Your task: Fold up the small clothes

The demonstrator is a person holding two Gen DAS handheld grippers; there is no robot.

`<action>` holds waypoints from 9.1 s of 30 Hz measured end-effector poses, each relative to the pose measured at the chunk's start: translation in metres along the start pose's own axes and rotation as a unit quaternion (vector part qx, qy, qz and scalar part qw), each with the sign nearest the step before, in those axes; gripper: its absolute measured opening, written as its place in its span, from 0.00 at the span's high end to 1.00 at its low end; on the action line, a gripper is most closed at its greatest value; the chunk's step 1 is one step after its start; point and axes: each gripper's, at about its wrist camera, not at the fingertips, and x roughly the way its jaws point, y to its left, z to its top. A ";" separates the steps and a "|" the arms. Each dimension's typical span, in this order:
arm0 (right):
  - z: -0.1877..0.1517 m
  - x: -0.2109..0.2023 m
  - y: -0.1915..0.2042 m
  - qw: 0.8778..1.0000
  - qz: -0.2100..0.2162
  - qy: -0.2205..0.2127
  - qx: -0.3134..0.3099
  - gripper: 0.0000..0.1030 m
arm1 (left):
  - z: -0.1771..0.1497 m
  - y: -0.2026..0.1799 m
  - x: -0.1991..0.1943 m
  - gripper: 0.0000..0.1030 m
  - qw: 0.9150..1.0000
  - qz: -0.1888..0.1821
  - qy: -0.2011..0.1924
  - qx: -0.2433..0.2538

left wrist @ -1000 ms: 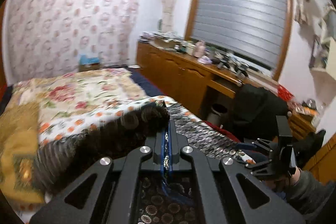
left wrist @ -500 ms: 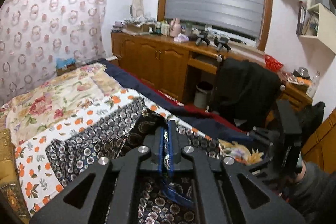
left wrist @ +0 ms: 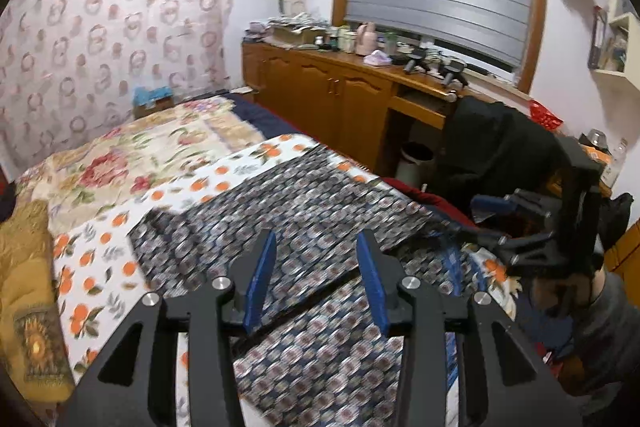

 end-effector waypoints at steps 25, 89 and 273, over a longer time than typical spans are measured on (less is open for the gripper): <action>0.053 0.120 0.146 0.971 0.128 0.094 -0.176 0.32 | -0.102 0.122 0.014 0.61 0.989 0.089 0.077 -0.087; 0.105 0.143 -0.008 0.995 0.023 0.084 -0.047 0.61 | -0.103 0.106 0.016 0.09 0.988 0.123 0.083 -0.049; 0.142 0.169 0.005 0.995 0.101 0.017 -0.022 0.97 | -0.002 0.156 0.082 1.00 0.987 0.024 0.031 -0.153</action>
